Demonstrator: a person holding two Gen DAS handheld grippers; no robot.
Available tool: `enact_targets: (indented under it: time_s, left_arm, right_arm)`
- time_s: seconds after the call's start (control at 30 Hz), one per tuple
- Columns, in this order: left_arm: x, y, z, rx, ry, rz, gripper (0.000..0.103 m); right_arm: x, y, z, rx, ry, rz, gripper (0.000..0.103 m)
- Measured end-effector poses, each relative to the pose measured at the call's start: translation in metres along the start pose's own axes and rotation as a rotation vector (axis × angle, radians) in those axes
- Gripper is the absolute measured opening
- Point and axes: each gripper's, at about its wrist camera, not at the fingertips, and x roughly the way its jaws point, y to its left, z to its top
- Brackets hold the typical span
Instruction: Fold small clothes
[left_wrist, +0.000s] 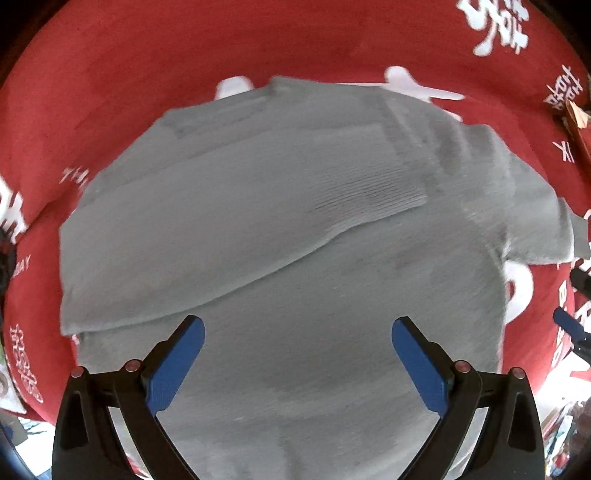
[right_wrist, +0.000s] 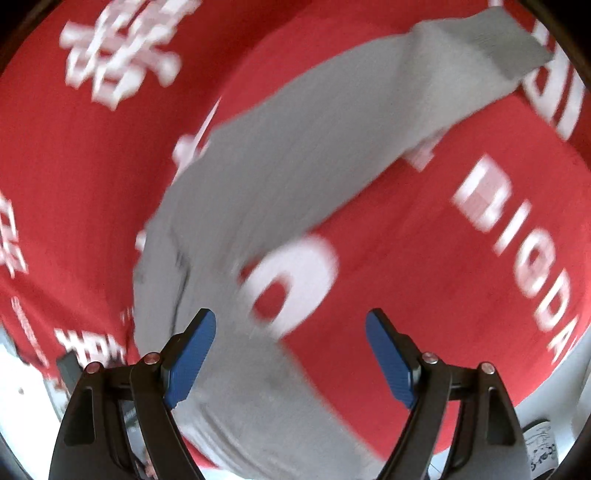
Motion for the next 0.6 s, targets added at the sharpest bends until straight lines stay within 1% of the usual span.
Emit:
enact_targets:
  time_s: [0.13,0.27,0.37,0.47,0.6]
  left_arm:
    - [0.003,-0.026,0.013,0.030,-0.005,-0.009,0.102]
    - [0.006,-0.038,0.020,0.043,0.000,-0.006,0.102]
    - [0.009,-0.044,0.024,0.043,0.009,-0.004,0.102]
    - [0.010,-0.047,0.027,0.038,0.012,-0.003,0.102]
    - [0.009,-0.048,0.031,0.019,0.007,-0.019,0.102]
  right_arm:
    - [-0.015,-0.036,0.029,0.095,-0.081,0.011,0.086]
    - [-0.028,-0.078,0.052,0.228,-0.162,0.063,0.086]
    - [-0.032,-0.097,0.068,0.297,-0.208,0.120,0.086]
    - [-0.033,-0.104,0.081,0.329,-0.230,0.160,0.086]
    - [-0.025,-0.107,0.097,0.379,-0.255,0.244,0.086]
